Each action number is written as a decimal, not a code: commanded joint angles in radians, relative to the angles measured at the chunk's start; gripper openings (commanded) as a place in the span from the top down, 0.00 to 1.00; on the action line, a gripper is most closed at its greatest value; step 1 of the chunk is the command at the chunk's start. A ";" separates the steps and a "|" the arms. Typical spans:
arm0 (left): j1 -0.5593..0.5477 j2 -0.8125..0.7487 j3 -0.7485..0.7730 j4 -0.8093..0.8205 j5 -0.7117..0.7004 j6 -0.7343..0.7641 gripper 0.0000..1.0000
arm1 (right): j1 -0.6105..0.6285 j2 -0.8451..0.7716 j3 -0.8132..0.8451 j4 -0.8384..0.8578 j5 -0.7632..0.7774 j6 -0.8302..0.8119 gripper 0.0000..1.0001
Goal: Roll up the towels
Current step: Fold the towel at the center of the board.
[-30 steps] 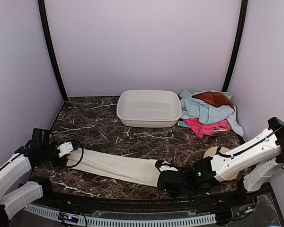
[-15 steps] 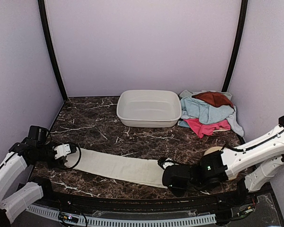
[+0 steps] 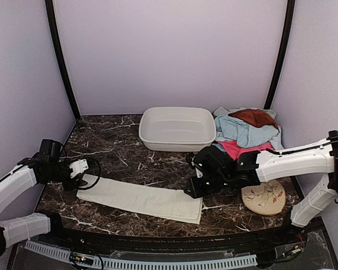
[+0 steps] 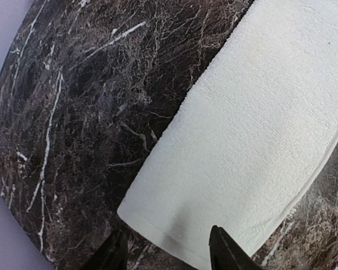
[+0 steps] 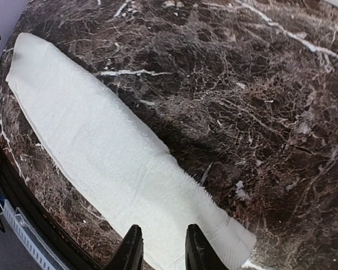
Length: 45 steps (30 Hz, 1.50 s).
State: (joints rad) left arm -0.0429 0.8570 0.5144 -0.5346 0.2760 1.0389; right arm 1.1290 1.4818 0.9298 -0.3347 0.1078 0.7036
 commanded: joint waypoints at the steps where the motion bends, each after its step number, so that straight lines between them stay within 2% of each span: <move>1: -0.009 0.150 -0.043 0.194 -0.015 -0.079 0.46 | -0.094 0.081 -0.066 0.170 -0.153 0.085 0.75; 4: -0.011 0.243 -0.052 0.264 -0.064 -0.099 0.44 | -0.146 0.134 -0.100 0.169 -0.179 0.119 0.81; 8: -0.011 0.286 -0.096 0.365 -0.121 -0.098 0.44 | -0.185 0.180 -0.117 0.130 -0.207 0.120 0.88; 14: -0.012 0.283 -0.180 0.406 -0.155 -0.075 0.43 | -0.186 0.193 -0.025 -0.075 -0.065 0.095 0.94; 18: -0.012 0.231 -0.168 0.343 -0.121 -0.081 0.40 | -0.182 0.172 0.000 -0.130 -0.043 0.080 0.95; 22: -0.011 0.138 -0.074 0.224 -0.055 -0.111 0.36 | -0.154 0.129 0.119 -0.150 -0.058 0.065 0.92; 23: -0.011 0.125 -0.052 0.205 -0.038 -0.119 0.36 | -0.148 0.126 0.152 -0.126 -0.084 0.066 0.90; 24: -0.012 0.116 -0.006 0.174 0.007 -0.140 0.35 | -0.136 0.162 0.214 -0.006 -0.189 0.089 0.89; 25: -0.012 0.125 0.001 0.184 0.012 -0.150 0.35 | -0.136 0.181 0.216 0.045 -0.219 0.103 0.89; 31: -0.012 0.237 -0.035 0.300 -0.060 -0.164 0.35 | -0.136 0.344 0.206 0.305 -0.302 0.201 0.91; 38: -0.012 0.300 -0.111 0.417 -0.164 -0.114 0.35 | -0.150 0.396 0.012 0.523 -0.334 0.299 0.95; 41: -0.016 0.298 -0.155 0.472 -0.211 -0.076 0.31 | -0.156 0.390 -0.081 0.586 -0.342 0.321 0.95; 45: -0.017 0.295 -0.189 0.523 -0.241 -0.053 0.29 | -0.158 0.376 -0.124 0.637 -0.343 0.312 0.89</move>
State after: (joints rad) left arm -0.0582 1.1458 0.3779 -0.0658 0.1139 0.9398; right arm 0.9760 1.8675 0.8604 0.2493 -0.2256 0.9997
